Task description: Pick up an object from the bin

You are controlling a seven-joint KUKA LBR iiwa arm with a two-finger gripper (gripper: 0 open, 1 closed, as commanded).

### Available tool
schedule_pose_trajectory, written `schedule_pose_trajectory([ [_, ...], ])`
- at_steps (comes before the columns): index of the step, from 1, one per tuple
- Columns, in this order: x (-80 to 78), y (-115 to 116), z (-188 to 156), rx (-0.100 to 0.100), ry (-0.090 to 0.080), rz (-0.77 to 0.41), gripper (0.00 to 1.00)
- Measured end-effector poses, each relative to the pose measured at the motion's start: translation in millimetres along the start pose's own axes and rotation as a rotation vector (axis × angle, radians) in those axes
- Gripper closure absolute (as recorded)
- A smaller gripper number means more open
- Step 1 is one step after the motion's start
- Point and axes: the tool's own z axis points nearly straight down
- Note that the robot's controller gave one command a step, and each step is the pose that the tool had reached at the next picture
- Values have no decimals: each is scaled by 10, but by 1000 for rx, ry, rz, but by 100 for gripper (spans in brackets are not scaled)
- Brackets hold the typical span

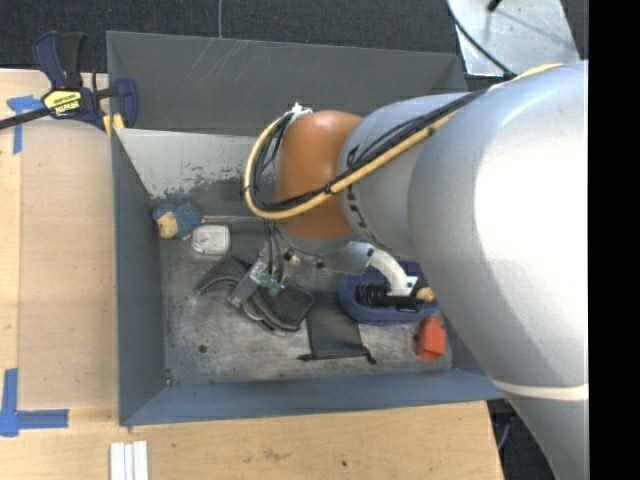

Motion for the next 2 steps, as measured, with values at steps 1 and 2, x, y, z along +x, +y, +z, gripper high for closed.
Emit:
schedule_pose_trajectory([
  [1, 2, -17, -128, -1, -1, 0, 100],
  [2, 0, -33, -357, -2, -2, 0, 100],
])
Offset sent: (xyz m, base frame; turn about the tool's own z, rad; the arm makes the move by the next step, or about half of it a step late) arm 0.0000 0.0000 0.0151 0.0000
